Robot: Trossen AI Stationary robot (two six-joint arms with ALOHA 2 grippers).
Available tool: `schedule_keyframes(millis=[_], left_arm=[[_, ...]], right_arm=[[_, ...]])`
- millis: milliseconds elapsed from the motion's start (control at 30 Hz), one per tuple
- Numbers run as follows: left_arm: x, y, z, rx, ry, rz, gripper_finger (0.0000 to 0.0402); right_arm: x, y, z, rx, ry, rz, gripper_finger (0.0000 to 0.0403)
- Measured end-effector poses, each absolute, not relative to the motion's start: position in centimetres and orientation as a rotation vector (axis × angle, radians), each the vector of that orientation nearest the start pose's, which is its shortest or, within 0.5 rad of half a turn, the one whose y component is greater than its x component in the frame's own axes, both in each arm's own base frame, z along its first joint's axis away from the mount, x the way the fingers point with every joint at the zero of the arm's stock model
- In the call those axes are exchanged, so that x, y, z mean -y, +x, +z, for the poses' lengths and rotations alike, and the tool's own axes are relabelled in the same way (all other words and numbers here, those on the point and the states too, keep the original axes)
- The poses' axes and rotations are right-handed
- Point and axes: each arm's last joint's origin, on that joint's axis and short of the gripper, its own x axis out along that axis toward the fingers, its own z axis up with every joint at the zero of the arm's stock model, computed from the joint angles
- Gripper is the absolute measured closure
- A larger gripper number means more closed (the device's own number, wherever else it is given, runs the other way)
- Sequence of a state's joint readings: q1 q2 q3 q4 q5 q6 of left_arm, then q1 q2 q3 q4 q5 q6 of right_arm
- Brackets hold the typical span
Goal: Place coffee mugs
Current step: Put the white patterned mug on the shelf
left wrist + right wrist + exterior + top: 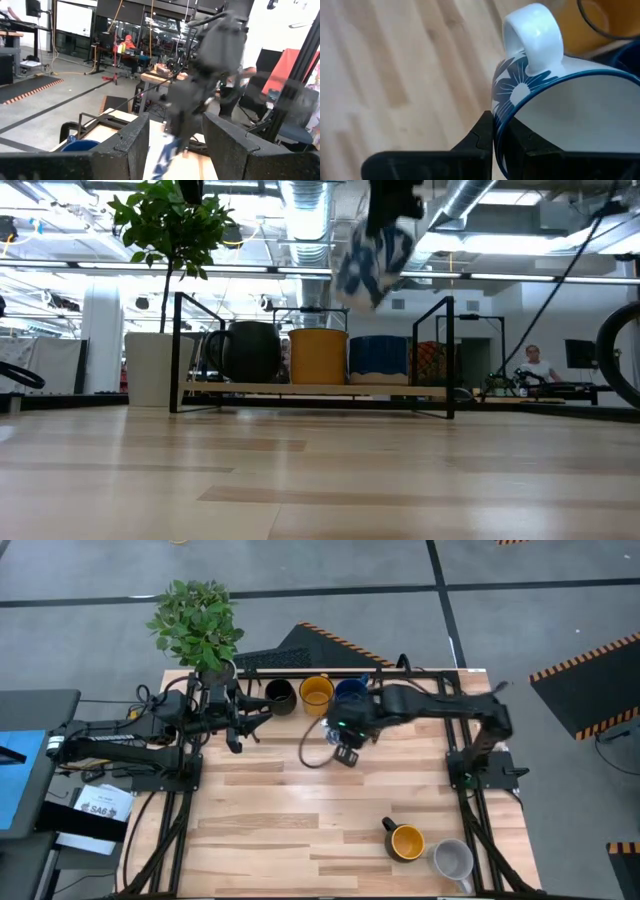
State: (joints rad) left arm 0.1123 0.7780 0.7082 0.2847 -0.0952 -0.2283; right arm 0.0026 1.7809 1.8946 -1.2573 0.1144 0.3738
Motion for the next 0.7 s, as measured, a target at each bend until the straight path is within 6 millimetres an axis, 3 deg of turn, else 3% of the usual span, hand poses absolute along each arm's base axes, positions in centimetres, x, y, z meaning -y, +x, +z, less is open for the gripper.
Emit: schedule_keyframes(millis=[200,333,700], left_arm=[[-2.3,17.3,35.2,0.242,-0.215,0.204,0.0235],[-2.4,17.3,35.3,0.247,-0.216,0.231,0.0235],[-2.4,17.3,35.3,0.247,-0.217,0.233,0.0235]], right_arm=[[3.0,37.9,31.8,-1.308,0.165,-0.308,0.0363],[4.1,38.4,29.8,-1.419,0.115,-0.309,0.0363],[6.8,38.0,28.6,-1.519,0.073,-0.367,0.0363]])
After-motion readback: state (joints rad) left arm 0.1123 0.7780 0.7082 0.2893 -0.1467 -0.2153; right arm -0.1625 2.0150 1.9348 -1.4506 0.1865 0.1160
